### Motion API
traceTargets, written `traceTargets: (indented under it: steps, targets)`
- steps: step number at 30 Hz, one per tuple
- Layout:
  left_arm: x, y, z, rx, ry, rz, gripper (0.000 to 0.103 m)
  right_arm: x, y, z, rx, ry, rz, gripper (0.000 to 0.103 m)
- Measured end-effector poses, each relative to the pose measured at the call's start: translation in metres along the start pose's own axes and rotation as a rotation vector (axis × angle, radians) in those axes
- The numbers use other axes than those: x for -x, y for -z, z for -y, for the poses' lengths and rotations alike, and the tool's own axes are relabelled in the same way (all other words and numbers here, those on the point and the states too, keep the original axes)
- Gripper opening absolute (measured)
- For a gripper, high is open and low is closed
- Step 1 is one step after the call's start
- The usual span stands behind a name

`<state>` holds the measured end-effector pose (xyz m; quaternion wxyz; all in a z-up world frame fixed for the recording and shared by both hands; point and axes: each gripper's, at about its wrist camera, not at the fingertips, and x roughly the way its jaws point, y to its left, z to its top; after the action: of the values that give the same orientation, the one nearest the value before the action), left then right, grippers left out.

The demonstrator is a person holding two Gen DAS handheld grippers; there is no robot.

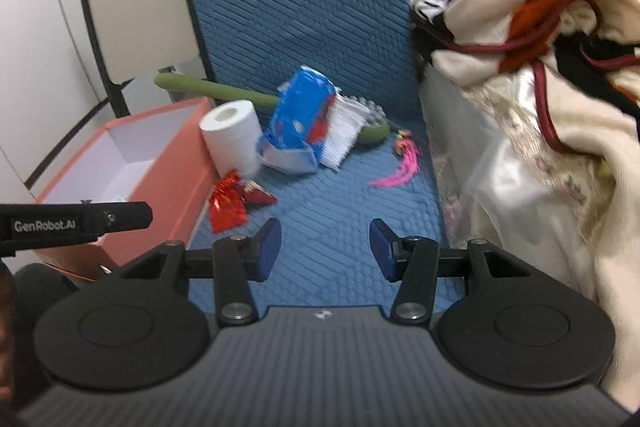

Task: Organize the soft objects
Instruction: 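Move both open tools back from the box toward the chair seat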

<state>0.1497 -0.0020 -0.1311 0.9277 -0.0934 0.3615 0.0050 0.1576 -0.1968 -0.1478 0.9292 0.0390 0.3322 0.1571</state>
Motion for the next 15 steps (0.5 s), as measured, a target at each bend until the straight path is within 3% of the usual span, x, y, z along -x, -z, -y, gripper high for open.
traceTargets:
  steps: [5,15]
  targets:
    - [-0.016,0.002,0.005,-0.009,-0.014,-0.020,0.029,-0.016,0.007,0.012,-0.028,0.038,-0.022,0.052]
    - [-0.049,-0.007,0.004,0.010,-0.056,-0.007,0.029,-0.036,0.001,0.019,-0.037,0.053,0.019,0.052]
